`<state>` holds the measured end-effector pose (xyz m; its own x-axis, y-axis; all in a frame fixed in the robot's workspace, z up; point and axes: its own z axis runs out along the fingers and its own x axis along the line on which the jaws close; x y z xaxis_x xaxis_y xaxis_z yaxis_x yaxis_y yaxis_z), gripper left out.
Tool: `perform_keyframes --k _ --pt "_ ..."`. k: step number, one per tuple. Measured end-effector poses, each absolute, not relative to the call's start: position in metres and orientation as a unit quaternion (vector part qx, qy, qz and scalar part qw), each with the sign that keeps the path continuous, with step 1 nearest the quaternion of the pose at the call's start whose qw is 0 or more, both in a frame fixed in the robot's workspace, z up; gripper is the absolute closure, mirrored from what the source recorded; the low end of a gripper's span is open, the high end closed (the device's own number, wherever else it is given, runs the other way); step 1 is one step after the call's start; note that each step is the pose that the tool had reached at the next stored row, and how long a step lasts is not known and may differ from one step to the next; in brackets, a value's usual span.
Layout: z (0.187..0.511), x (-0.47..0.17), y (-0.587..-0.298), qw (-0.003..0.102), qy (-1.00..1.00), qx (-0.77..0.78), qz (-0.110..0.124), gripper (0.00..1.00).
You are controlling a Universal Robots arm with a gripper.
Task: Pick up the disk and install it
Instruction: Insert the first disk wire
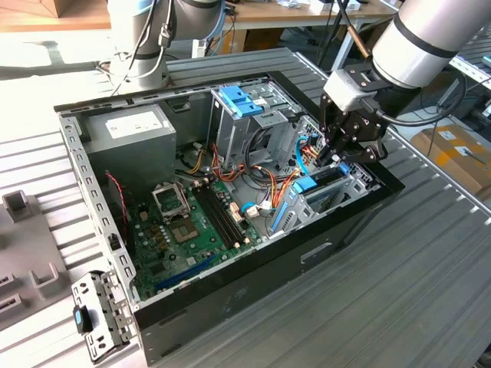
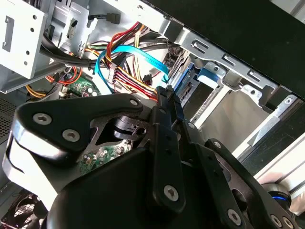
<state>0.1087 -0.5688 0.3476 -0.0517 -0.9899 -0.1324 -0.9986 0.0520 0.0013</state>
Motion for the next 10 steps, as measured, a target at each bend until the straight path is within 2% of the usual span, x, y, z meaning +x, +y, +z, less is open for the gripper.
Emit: perform_keyframes --k 10 --pt "0.346 0.114 -0.583 0.048 0.721 -0.69 0.047 0.83"
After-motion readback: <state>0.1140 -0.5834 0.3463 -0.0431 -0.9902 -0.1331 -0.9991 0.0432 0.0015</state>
